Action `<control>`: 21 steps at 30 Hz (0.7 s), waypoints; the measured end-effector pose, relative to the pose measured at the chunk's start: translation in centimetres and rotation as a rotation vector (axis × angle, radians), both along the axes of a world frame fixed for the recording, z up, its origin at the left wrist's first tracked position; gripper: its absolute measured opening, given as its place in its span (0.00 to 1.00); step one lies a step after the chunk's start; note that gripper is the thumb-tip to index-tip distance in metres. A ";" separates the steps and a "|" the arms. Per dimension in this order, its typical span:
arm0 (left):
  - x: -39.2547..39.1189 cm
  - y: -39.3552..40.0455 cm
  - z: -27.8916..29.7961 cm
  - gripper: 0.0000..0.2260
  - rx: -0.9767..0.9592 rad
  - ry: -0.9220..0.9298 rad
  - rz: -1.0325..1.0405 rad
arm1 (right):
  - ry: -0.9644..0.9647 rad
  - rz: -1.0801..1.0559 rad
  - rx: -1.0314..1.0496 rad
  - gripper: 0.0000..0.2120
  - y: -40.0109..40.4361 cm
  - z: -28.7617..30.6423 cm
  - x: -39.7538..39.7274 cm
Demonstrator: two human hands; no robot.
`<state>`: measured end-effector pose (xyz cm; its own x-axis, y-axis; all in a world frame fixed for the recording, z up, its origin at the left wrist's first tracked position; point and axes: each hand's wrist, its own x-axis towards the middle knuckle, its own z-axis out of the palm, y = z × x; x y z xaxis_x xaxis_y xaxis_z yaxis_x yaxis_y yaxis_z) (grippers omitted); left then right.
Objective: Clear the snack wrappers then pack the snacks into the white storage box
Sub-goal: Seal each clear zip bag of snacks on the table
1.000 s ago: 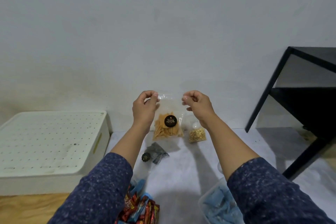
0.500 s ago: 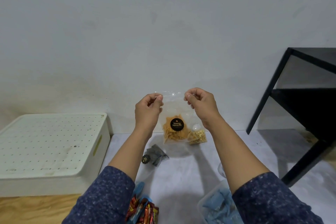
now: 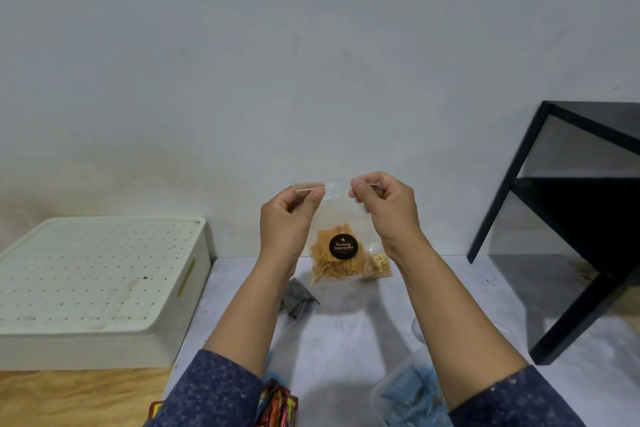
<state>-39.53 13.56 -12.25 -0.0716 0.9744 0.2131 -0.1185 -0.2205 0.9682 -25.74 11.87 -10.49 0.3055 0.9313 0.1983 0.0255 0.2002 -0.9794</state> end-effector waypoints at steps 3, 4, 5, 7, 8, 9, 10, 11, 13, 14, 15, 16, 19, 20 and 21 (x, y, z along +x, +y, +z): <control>-0.3 -0.2 0.5 0.03 0.016 0.004 0.041 | 0.116 0.139 -0.039 0.02 -0.7 0.1 0.1; -0.4 -0.4 0.6 0.03 0.026 0.007 0.047 | 0.136 0.188 -0.052 0.02 -0.8 0.2 0.1; -0.3 -0.5 0.6 0.03 0.035 0.008 0.052 | 0.139 0.214 -0.057 0.02 -1.0 0.2 0.1; -0.2 -0.9 0.7 0.03 0.036 0.001 0.060 | 0.122 0.189 -0.043 0.02 -1.2 0.4 0.0; -0.1 -1.1 0.7 0.03 0.030 -0.008 0.052 | 0.112 0.153 -0.024 0.02 -1.2 0.5 -0.2; -0.1 -1.2 0.7 0.03 0.021 -0.016 0.032 | 0.107 0.114 0.002 0.03 -1.3 0.6 -0.2; 0.0 -1.4 0.8 0.03 0.008 -0.022 0.003 | 0.110 0.084 0.026 0.03 -1.4 0.7 -0.3; 0.0 -1.5 0.9 0.02 -0.009 -0.024 -0.026 | 0.109 0.063 0.043 0.04 -1.4 0.7 -0.4; -0.1 -1.5 1.0 0.02 -0.036 -0.031 -0.043 | 0.102 0.065 0.035 0.03 -1.5 0.6 -0.4; -0.1 -1.4 1.1 0.02 -0.041 -0.033 -0.033 | 0.107 0.091 0.008 0.03 -1.6 0.6 -0.5; -0.2 -1.4 1.2 0.02 -0.040 -0.030 -0.020 | 0.115 0.128 -0.027 0.01 -1.7 0.5 -0.5; -0.3 -1.4 1.2 0.02 -0.034 -0.018 -0.011 | 0.131 0.167 -0.066 0.02 -1.8 0.4 -0.5; -0.4 -1.6 1.0 0.02 -0.022 0.014 -0.014 | 0.119 0.203 -0.104 0.04 -2.0 0.4 -0.6; -0.4 -1.7 1.0 0.03 -0.018 0.023 -0.018 | 0.112 0.187 -0.087 0.03 -2.1 0.5 -0.7; -0.4 -1.8 1.0 0.03 -0.013 0.032 -0.027 | 0.115 0.172 -0.061 0.03 -2.2 0.6 -0.8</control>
